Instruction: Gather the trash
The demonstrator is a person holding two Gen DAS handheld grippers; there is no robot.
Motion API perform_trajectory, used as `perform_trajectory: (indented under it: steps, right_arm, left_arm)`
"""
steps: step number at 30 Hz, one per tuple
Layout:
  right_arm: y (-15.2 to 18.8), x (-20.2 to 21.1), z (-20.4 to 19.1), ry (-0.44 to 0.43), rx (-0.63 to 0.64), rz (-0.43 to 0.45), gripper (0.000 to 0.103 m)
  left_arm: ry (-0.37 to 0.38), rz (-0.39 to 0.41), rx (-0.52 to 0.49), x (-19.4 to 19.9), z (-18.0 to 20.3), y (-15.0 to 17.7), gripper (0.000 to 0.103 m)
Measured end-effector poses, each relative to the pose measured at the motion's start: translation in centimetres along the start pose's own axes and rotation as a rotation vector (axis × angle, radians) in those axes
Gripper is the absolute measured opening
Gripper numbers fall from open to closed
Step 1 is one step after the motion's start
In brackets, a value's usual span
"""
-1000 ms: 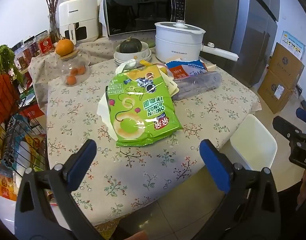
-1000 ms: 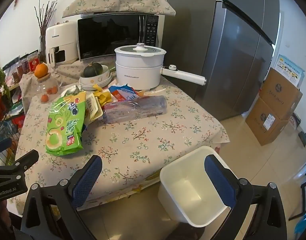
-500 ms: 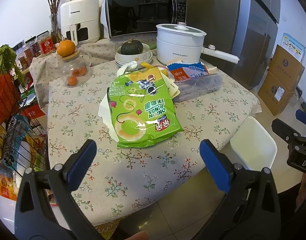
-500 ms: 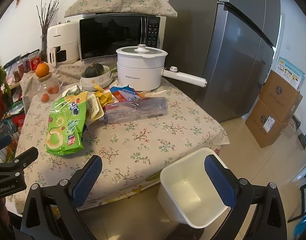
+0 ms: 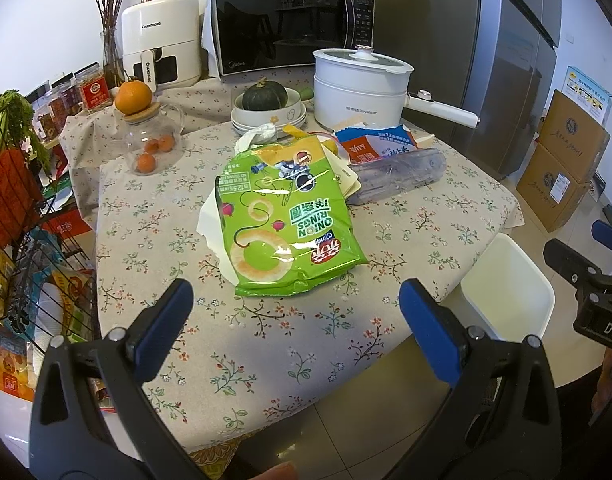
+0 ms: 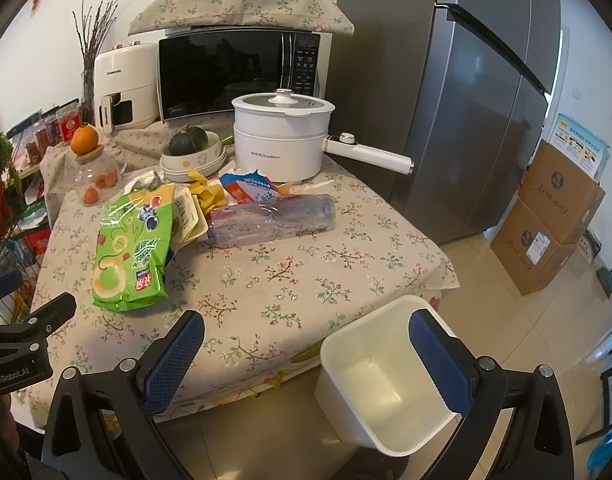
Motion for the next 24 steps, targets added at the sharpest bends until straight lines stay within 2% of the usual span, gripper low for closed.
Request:
perform_trajectory:
  steps: [24]
  right_arm:
    - [0.1, -0.02, 0.01, 0.002, 0.002, -0.002, 0.103]
  left_arm:
    - [0.0, -0.001, 0.001, -0.05, 0.04, -0.04, 0.102]
Point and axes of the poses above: each gripper's, at about its wrist camera, not at the fingertips, and x roughly against the way its jaws point, z to its right, y to its underside, the point moved 5 cm from there along -x, roughly the way its jaws point, and after that the axes turned 6 degrees about y, right-handed, at the moved point
